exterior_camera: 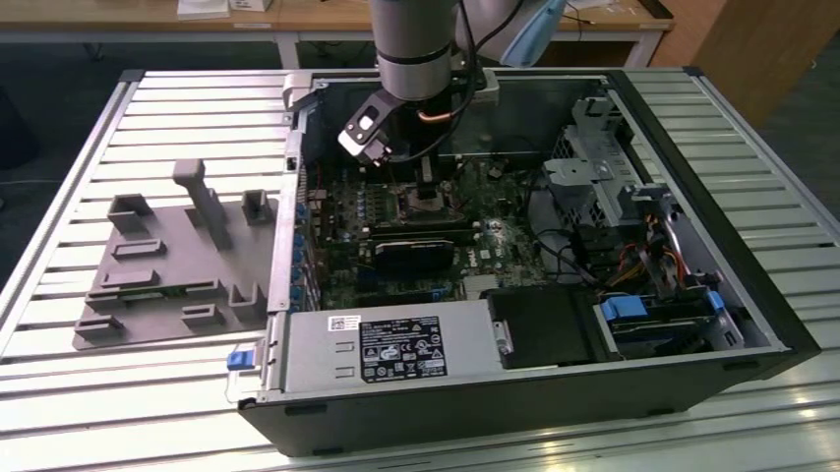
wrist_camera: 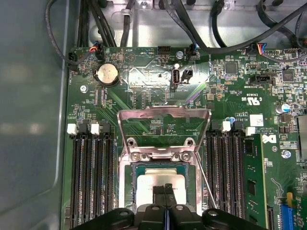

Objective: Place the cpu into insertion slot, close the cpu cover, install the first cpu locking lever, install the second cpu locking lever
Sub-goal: 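Place the cpu into insertion slot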

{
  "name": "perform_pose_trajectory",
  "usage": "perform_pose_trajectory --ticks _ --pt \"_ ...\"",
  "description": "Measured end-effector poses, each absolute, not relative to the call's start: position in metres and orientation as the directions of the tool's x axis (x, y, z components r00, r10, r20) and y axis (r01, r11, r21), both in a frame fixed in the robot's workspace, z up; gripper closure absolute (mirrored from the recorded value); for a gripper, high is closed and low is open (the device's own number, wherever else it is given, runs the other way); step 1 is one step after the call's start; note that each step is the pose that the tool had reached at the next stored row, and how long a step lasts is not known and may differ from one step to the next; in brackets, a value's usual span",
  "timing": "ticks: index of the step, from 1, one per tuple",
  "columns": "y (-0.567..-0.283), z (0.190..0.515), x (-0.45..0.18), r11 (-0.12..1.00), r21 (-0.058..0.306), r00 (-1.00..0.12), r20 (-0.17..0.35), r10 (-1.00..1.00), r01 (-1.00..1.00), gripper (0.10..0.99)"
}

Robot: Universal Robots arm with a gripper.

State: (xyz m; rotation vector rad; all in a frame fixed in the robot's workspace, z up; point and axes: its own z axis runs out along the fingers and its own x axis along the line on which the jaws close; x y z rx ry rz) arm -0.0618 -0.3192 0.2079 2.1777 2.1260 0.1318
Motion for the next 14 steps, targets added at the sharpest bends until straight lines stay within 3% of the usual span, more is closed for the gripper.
perform_pose_trajectory --ticks 5,10,14 --pt "-0.3192 0.2080 -0.0617 -0.023 0.126 0.024 -0.005 1.000 0.992 0.984" --pt "-0.3191 0.2080 -0.0587 -0.023 0.068 0.024 -0.006 1.000 0.997 0.984" --pt "-0.3192 0.2079 -0.0577 -0.024 0.065 0.025 -0.006 1.000 0.998 0.984"
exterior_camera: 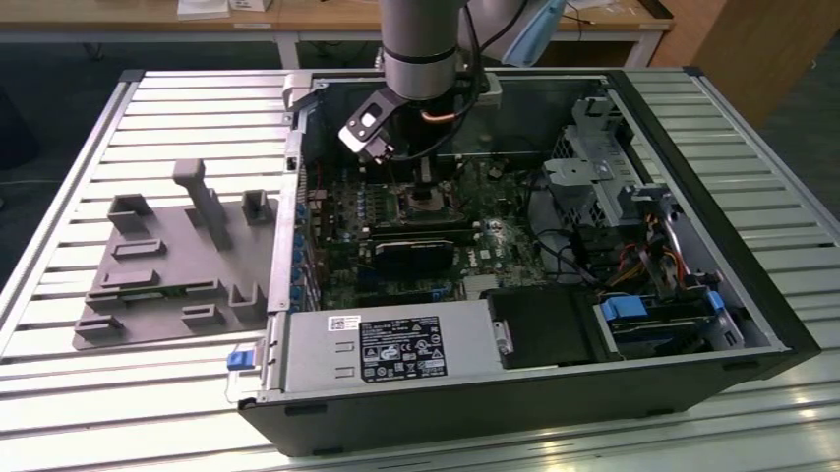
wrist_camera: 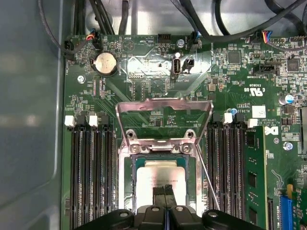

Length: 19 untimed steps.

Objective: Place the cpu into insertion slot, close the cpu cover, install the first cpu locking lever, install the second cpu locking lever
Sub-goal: 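Place the cpu into insertion slot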

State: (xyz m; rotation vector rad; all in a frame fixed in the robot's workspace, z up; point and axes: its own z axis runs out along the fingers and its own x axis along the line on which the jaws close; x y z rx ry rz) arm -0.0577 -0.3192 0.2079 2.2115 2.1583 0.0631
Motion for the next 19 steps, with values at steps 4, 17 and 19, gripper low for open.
perform_pose_trajectory --ticks 4,17,19 --pt "-0.3192 0.2079 -0.0535 -0.030 0.065 0.030 -0.007 1.000 0.997 0.984" --pt "-0.3179 0.2046 -0.0515 -0.117 0.065 0.117 -0.008 0.993 0.991 0.984" --pt "-0.3166 0.2042 -0.0513 -0.117 0.065 0.118 -0.008 0.993 0.991 0.984"
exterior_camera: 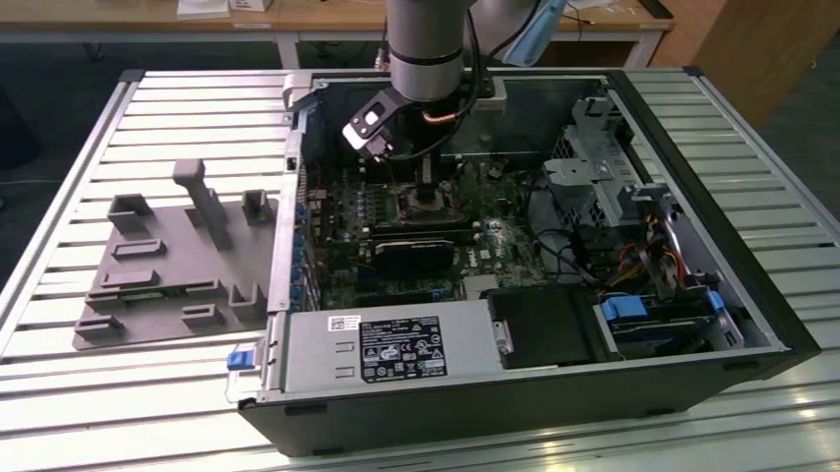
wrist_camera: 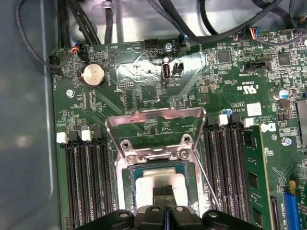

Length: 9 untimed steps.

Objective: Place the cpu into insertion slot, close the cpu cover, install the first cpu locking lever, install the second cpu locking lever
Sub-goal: 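Place the cpu into insertion slot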

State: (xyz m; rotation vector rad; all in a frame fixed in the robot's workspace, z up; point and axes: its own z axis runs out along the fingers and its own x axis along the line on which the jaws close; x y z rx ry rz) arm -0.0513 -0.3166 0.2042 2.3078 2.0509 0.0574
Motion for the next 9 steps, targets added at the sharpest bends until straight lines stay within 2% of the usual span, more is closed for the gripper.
perform_pose_trajectory --ticks 9 --pt "-0.3152 0.2023 -0.0500 -0.124 0.065 0.125 -0.008 0.992 0.990 0.984"
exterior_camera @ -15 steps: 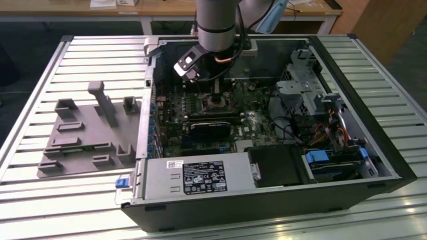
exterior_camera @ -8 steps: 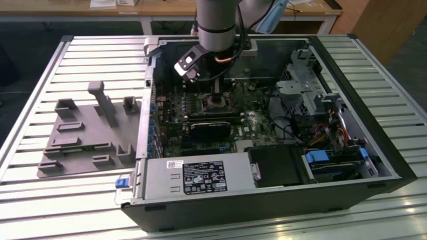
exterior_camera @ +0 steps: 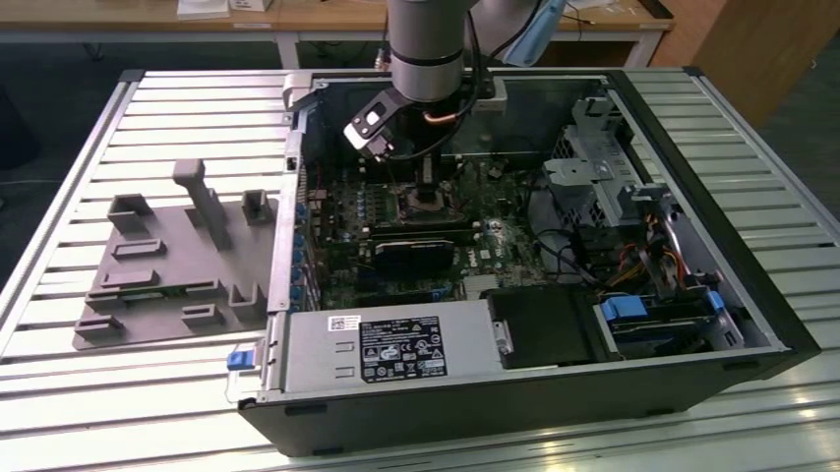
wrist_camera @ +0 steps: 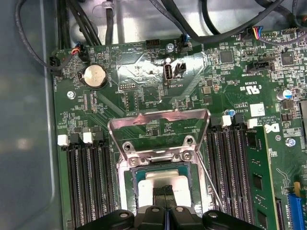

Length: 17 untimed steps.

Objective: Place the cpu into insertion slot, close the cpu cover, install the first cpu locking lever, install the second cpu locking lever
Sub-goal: 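Place the cpu into insertion slot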

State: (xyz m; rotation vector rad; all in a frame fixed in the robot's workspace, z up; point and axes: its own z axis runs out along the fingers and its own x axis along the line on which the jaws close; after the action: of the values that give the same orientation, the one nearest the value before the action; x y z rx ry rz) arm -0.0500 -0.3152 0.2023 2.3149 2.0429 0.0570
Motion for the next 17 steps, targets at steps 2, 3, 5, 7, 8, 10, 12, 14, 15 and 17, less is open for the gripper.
perform_pose_trajectory --ticks 2,3,5,7,8,10,12,14,15,17 --pt "-0.315 0.202 -0.050 -0.124 0.065 0.125 -0.008 0.992 0.990 0.984" --pt "-0.315 0.203 -0.050 -0.124 0.065 0.125 -0.008 0.992 0.990 0.984" --pt "-0.315 0.206 -0.050 -0.124 0.065 0.125 -0.008 0.992 0.990 0.984" --pt "-0.315 0.208 -0.050 -0.124 0.065 0.125 -0.008 0.992 0.990 0.984" --pt "-0.315 0.210 -0.050 -0.124 0.065 0.125 -0.008 0.992 0.990 0.984" --pt "-0.315 0.214 -0.050 -0.124 0.065 0.125 -0.008 0.992 0.990 0.984" --pt "-0.315 0.218 -0.050 -0.124 0.065 0.125 -0.008 0.992 0.990 0.984" --pt "-0.315 0.223 -0.050 -0.124 0.065 0.125 -0.008 0.992 0.990 0.984" --pt "-0.315 0.227 -0.050 -0.124 0.065 0.125 -0.008 0.992 0.990 0.984" --pt "-0.315 0.233 -0.050 -0.124 0.065 0.125 -0.008 0.992 0.990 0.984"
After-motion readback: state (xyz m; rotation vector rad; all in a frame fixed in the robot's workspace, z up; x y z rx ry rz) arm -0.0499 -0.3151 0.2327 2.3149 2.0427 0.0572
